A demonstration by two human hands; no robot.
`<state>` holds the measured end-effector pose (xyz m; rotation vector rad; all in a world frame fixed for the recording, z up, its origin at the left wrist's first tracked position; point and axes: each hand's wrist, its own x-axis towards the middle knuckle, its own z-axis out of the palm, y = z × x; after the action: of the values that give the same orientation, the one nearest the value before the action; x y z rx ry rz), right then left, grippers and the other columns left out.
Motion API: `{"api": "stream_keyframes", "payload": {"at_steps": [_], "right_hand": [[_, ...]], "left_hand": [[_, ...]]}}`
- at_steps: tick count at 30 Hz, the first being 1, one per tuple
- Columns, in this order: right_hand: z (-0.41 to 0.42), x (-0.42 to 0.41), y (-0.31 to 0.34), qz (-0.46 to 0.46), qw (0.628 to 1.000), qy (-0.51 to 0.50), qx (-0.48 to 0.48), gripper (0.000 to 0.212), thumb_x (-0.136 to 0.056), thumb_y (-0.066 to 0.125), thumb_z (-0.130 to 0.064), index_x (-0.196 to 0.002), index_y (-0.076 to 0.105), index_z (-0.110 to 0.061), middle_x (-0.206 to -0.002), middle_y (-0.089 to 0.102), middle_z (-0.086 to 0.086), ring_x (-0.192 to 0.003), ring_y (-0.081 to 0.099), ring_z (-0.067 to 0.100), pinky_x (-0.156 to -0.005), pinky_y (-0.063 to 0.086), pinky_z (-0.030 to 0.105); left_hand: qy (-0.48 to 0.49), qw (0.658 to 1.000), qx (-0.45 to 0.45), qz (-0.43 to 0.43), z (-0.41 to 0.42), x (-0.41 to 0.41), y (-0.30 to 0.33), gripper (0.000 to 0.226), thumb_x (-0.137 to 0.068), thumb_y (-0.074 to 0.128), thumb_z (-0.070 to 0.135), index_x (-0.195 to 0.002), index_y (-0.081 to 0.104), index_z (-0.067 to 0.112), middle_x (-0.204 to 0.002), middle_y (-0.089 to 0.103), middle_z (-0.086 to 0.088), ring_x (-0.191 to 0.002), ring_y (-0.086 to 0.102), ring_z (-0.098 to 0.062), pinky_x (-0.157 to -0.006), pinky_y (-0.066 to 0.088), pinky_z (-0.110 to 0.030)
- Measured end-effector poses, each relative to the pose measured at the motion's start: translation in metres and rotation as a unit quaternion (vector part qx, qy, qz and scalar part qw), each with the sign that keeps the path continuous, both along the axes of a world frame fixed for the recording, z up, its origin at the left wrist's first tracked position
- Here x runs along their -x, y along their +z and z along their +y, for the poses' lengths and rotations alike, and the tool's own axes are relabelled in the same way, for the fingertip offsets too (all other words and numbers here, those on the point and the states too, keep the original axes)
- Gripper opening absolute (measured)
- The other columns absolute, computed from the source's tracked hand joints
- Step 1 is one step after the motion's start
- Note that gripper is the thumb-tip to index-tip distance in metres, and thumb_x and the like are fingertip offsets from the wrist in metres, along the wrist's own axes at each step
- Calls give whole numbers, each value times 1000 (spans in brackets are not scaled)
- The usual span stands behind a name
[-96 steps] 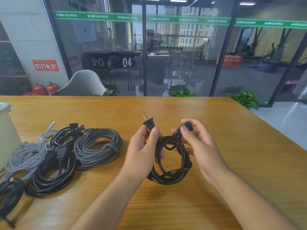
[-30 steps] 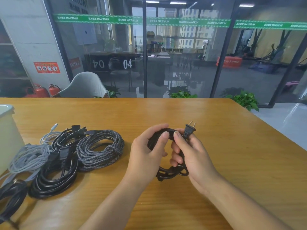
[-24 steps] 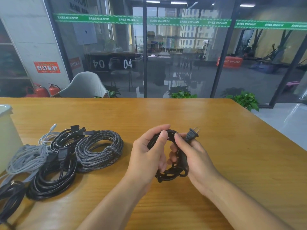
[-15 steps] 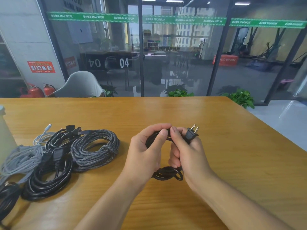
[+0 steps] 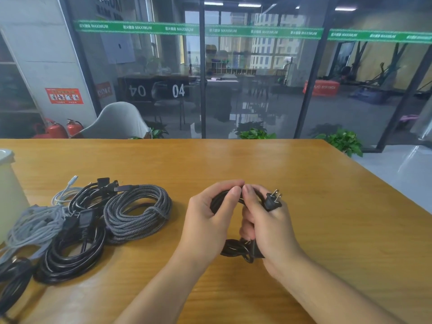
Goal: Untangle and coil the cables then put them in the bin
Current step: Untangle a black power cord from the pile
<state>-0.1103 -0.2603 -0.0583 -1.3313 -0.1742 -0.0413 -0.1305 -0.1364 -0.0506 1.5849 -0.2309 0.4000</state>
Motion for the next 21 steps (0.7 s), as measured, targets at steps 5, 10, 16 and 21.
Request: {"api": "stream_keyframes", "payload": {"at_steps": [5, 10, 16, 21], "right_hand": [[-3, 1, 2, 48, 996, -17, -73, 24, -100, 62, -36, -97, 68, -13, -58, 33, 0, -45, 33, 16, -47, 33, 30], [-7, 1, 5, 79, 993, 39, -77, 32, -97, 61, -45, -108, 75, -19, -67, 50, 2, -52, 44, 17, -51, 40, 29], [-3, -2, 1, 90, 994, 6, -63, 26, -104, 58, -37, -104, 79, -21, -58, 32, -1, -46, 32, 14, -44, 33, 28], [-10, -9, -3, 121, 990, 44, -50, 31, -100, 64, -40, -114, 75, -14, -61, 45, 0, -50, 43, 16, -48, 40, 29]], "left_hand": [[-36, 996, 79, 29, -3, 6, 0, 28, -103, 52, 37, -119, 74, 30, -64, 52, -6, -49, 42, -19, -47, 38, -28], [-52, 992, 101, 55, -4, 3, 2, 34, -108, 44, 35, -110, 77, 31, -57, 38, 3, -46, 27, -10, -42, 24, -22], [-58, 992, 80, 78, -1, -3, -1, 36, -110, 44, 35, -109, 79, 29, -58, 31, 1, -47, 20, -13, -43, 21, -23], [-54, 990, 93, 95, 0, -1, -8, 32, -109, 46, 37, -109, 77, 32, -61, 38, -1, -49, 28, -14, -46, 27, -28]]}}
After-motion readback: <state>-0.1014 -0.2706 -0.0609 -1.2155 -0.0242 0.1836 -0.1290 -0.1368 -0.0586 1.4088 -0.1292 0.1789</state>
